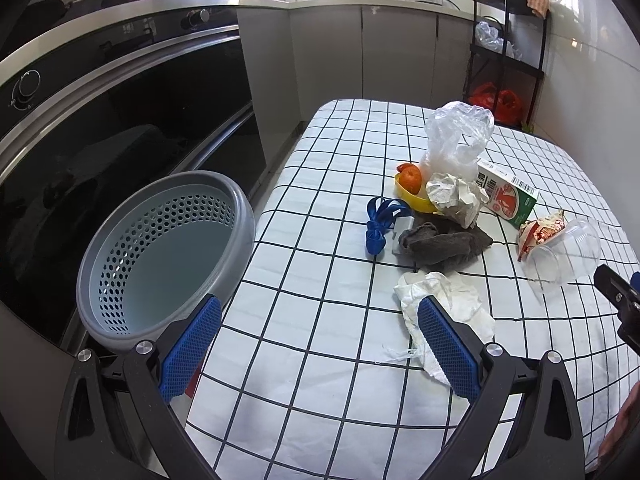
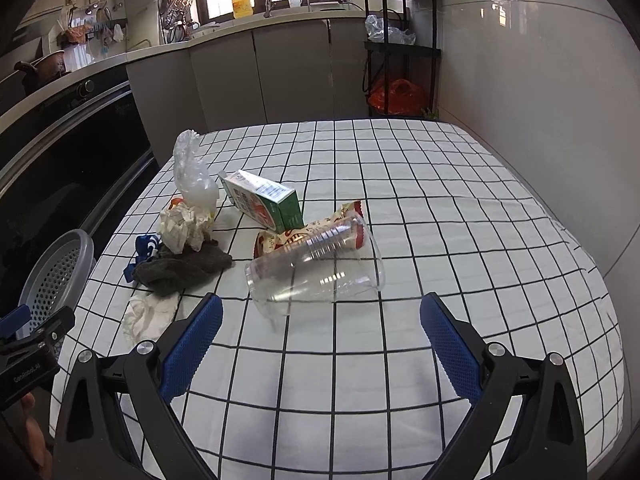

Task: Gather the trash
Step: 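Grasp the clear plastic cup with the right tool while the left tool grasps the white tissue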

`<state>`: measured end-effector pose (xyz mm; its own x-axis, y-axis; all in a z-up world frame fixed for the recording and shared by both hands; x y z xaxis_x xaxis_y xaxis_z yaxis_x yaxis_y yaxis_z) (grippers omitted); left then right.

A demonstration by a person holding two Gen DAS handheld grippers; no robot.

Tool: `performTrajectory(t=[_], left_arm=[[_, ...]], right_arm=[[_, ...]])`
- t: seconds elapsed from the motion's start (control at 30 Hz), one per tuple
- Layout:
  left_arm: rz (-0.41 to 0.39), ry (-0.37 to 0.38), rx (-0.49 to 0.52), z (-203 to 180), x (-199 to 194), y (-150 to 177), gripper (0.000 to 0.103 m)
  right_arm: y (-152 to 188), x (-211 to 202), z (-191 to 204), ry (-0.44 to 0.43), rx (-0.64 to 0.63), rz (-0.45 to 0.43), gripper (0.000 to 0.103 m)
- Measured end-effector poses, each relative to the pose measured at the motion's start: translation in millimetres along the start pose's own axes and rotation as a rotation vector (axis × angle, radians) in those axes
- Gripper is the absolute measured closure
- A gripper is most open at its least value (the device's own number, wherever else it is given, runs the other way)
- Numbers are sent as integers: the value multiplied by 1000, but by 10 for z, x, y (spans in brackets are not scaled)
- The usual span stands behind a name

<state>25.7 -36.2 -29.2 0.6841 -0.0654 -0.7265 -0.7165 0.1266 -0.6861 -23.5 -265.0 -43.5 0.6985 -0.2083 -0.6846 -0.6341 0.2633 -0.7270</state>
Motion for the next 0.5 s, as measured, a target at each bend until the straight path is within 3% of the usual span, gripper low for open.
performTrajectory(t=[0.13, 0.33, 0.5], left_arm=[[6, 0, 7, -16, 41, 1, 6], [21, 3, -3, 30, 76, 4, 6], [22, -1, 3, 16, 85, 8, 6]], right_arm=[[-154, 58, -66, 14, -33, -13, 8], [-327, 284, -279, -61, -61, 38, 8], [-389, 475, -390, -180, -58, 87, 8]])
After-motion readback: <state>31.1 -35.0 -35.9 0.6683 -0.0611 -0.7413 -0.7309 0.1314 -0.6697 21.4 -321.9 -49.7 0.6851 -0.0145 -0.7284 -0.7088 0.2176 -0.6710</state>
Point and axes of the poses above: each gripper's, at about its wrist camera, not at the fingertips, and x roughly the way its jaws point, z to its left, y to its underside, the point moved 1 cm from there along x, roughly the way its jaws point, and after that the axes turned 3 degrees about y, right-handed, at the moved point
